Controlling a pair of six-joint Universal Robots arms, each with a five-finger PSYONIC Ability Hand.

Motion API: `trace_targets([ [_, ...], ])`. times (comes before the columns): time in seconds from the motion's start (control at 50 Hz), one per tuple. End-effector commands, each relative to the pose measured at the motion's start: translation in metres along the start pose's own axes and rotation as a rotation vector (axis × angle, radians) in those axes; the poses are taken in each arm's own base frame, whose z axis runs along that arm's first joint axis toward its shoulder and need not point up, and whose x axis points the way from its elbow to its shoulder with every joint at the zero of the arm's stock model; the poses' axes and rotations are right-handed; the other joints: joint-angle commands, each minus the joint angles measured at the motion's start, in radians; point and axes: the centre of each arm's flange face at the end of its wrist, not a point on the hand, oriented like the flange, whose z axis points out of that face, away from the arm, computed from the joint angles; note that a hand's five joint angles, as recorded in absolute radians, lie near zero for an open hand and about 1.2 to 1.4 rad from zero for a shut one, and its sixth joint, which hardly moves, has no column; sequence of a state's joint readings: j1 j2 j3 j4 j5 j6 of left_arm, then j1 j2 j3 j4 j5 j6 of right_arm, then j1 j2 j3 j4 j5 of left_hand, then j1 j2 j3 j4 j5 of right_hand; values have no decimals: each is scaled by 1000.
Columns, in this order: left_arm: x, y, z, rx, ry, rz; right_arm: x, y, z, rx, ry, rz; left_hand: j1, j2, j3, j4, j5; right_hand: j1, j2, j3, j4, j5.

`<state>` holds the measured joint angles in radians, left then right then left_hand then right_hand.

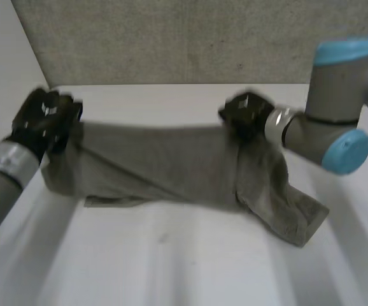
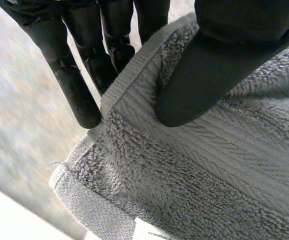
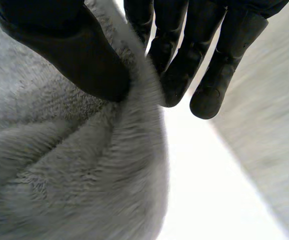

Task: Fold the towel.

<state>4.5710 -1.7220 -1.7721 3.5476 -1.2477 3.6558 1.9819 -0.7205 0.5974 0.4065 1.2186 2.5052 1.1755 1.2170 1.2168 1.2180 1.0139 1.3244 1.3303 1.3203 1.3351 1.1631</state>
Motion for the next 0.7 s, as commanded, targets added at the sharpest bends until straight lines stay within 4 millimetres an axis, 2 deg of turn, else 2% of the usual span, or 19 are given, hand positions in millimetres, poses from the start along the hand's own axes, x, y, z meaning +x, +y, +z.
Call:
trace_targets([
  [0.02, -55, -90, 81, 366, -211, -70, 88, -120, -26, 465, 423, -138, 221, 179, 180, 178, 208, 72, 66, 76, 61, 59],
  [0.04, -55, -91, 81, 367, -211, -71, 104, -138, -37, 550, 501, -128, 221, 179, 180, 178, 208, 72, 66, 76, 61, 59],
  [0.08, -90, -131, 96, 511, -362, -168, 118, -148, -47, 617, 566, -109, 221, 179, 180, 178, 208, 72, 66, 76, 61, 59],
  [0.12, -104, -144, 99, 562, -427, -236, 129, -155, -54, 665, 604, -91, 221, 179, 180, 178, 208, 72, 66, 76, 61, 59],
  [0.22, -114, -141, 105, 586, -472, -387, 124, -135, -50, 578, 545, -52, 221, 179, 180, 178, 208, 72, 66, 76, 61, 59],
  [0.26, -108, -129, 107, 545, -455, -414, 104, -105, -39, 430, 430, -22, 221, 179, 180, 178, 208, 72, 66, 76, 61, 59],
  [0.28, -97, -111, 108, 471, -432, -430, 104, -105, -39, 430, 429, -22, 221, 179, 180, 178, 208, 72, 66, 76, 61, 59],
  [0.3, -84, -89, 107, 385, -402, -439, 89, -87, -34, 340, 356, -12, 221, 179, 180, 178, 208, 72, 66, 76, 61, 59],
  [0.32, -84, -89, 107, 384, -402, -439, 89, -86, -34, 339, 355, -12, 221, 179, 180, 178, 208, 72, 66, 76, 61, 59],
  [0.36, -54, -43, 97, 218, -339, -454, 56, -46, -29, 149, 204, -9, 221, 179, 180, 178, 208, 72, 66, 76, 61, 59],
  [0.38, -54, -43, 97, 218, -339, -454, 56, -46, -29, 148, 203, -9, 221, 179, 180, 178, 208, 72, 66, 76, 61, 59],
  [0.4, -39, -23, 90, 147, -301, -461, 38, -23, -27, 51, 128, -10, 221, 179, 180, 178, 208, 72, 66, 76, 61, 59],
  [0.42, -39, -23, 90, 146, -300, -461, 18, 1, -28, -43, 51, -14, 221, 179, 180, 178, 208, 72, 66, 76, 61, 59],
  [0.44, -24, -3, 82, 78, -260, -469, 18, 1, -28, -44, 50, -14, 221, 179, 180, 178, 208, 72, 66, 76, 61, 59],
  [0.46, -8, 15, 72, 10, -215, -477, 0, 20, -29, -110, -12, -23, 221, 179, 180, 178, 208, 72, 66, 76, 61, 59],
  [0.48, -8, 15, 72, 10, -215, -477, 0, 21, -29, -111, -12, -23, 221, 179, 180, 178, 208, 72, 66, 76, 61, 59],
  [0.52, 19, 45, 51, -108, -138, -497, -24, 49, -30, -173, -74, -23, 221, 179, 180, 178, 208, 72, 66, 76, 61, 59],
  [0.62, 45, 74, 26, -233, -74, -482, -41, 72, -28, -182, -71, -1, 221, 179, 180, 178, 208, 72, 66, 76, 61, 59],
  [0.7, 49, 82, 18, -272, -63, -428, -45, 77, -29, -182, -62, 18, 221, 179, 180, 178, 208, 72, 66, 76, 61, 59],
])
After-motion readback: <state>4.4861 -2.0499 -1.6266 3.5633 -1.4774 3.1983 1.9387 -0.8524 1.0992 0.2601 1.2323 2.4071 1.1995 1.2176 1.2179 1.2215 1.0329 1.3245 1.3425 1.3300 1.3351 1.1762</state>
